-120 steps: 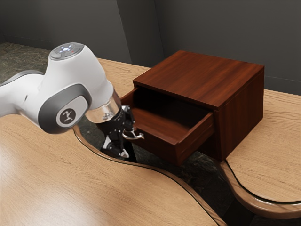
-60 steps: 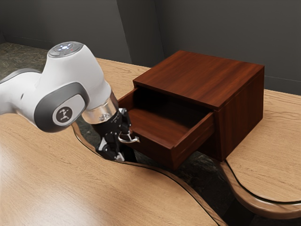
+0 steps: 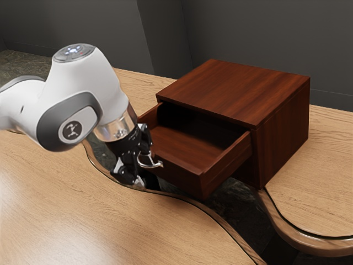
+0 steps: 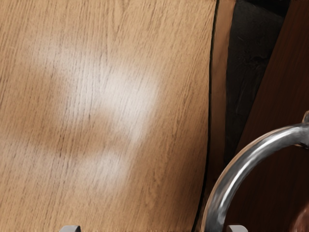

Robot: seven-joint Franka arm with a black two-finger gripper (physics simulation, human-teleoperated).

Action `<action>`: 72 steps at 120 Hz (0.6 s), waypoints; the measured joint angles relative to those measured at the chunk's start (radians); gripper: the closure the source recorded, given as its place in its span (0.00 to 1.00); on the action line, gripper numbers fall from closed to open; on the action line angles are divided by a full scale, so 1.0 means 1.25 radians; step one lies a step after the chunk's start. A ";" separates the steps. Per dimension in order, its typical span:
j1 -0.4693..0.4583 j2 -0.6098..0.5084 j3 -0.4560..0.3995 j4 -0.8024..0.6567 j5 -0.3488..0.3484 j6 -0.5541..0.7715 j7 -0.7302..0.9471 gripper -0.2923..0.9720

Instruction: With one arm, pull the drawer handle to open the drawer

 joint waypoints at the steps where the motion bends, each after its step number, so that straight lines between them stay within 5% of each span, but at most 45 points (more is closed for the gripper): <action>1: 0.000 0.000 0.000 0.000 0.000 0.000 0.000 0.49; 58: -0.002 -0.003 -0.017 0.033 0.004 -0.005 0.002 0.62; 72: -0.001 0.000 -0.030 0.068 0.002 -0.016 0.000 0.54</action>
